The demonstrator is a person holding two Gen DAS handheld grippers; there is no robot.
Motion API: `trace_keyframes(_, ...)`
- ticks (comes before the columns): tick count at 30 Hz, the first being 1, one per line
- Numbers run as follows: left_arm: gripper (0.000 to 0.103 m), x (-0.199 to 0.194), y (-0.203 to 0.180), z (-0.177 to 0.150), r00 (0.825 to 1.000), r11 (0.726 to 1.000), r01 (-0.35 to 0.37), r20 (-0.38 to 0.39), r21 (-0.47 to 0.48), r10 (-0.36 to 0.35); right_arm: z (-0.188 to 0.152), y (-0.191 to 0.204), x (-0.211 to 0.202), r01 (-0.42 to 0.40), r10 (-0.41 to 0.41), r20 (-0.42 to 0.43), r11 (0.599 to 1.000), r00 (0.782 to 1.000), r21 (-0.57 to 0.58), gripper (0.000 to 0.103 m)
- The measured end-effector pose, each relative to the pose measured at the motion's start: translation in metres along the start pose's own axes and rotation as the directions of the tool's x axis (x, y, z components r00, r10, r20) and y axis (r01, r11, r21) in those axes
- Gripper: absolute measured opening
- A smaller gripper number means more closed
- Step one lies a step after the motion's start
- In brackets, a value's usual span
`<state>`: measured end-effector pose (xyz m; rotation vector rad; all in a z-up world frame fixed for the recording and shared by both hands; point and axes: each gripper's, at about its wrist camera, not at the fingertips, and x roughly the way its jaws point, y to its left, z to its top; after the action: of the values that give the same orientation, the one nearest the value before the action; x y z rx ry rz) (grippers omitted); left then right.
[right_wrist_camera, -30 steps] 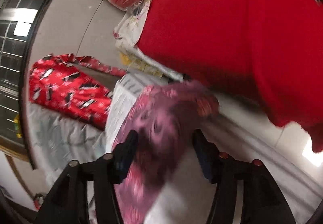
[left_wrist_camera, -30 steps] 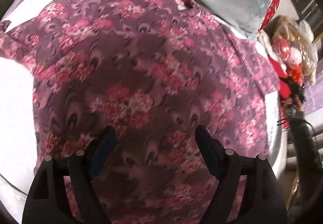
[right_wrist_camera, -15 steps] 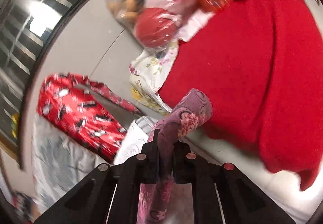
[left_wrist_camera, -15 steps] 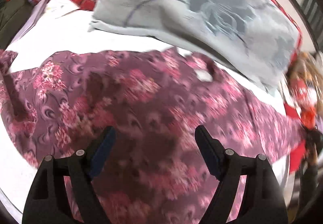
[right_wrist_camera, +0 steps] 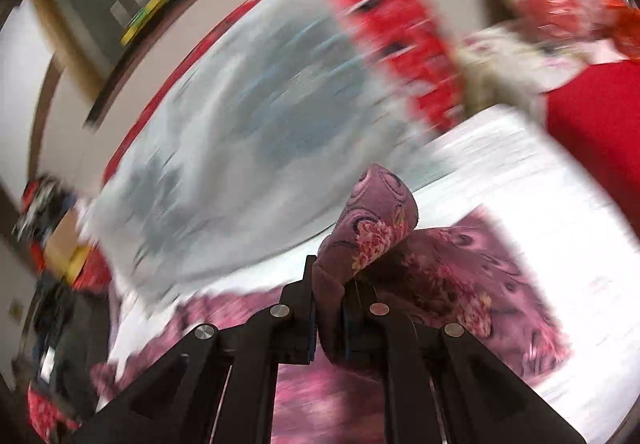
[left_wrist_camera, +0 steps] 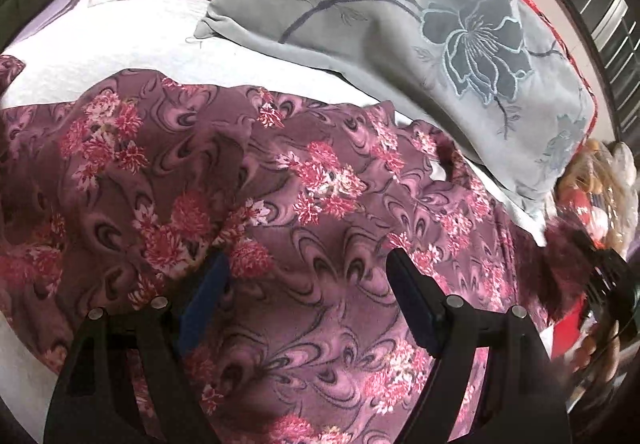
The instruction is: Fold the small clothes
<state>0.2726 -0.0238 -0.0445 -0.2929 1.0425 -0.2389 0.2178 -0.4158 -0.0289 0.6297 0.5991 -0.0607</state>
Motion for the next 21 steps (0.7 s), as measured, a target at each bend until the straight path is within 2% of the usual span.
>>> trace_keyframes(4,0.080,-0.006,0.009,0.005,0.998,0.998,0.061,-0.016,-0.026,-0.061,-0.031,0.069,0.029,-0.072,0.063,-0.082,0.992,0.995,-0.104,0.009)
trace_keyframes(8,0.081,-0.019,0.021,0.011,0.994,0.993,0.106,0.006,-0.056,-0.106,-0.059,0.125,0.051,-0.133,0.105,-0.148,0.972,0.983,-0.192,0.009)
trace_keyframes(12,0.081,-0.029,0.033,0.018,0.987,0.983,0.161,0.024,-0.089,-0.160,-0.095,0.175,0.064,-0.218,0.165,-0.215,0.943,0.963,-0.252,0.009)
trace_keyframes(15,0.081,-0.032,0.042,0.021,0.971,0.962,0.240,0.030,-0.128,-0.238,-0.127,0.195,0.078,-0.231,0.149,-0.280,0.930,0.948,-0.285,0.015)
trace_keyframes(17,0.081,-0.030,0.045,0.023,0.952,0.940,0.304,0.020,-0.153,-0.305,-0.150,0.197,0.087,-0.244,0.134,-0.356,0.926,0.925,-0.286,0.019)
trace_keyframes(20,0.081,-0.022,0.041,0.023,0.925,0.911,0.367,-0.030,-0.185,-0.379,-0.172,0.195,0.082,-0.255,0.106,-0.424,0.916,0.900,-0.311,0.027)
trace_keyframes(21,0.081,-0.018,0.038,0.022,0.917,0.905,0.382,-0.044,-0.189,-0.397,-0.176,0.194,0.074,-0.259,0.103,-0.422,0.908,0.901,-0.330,0.029)
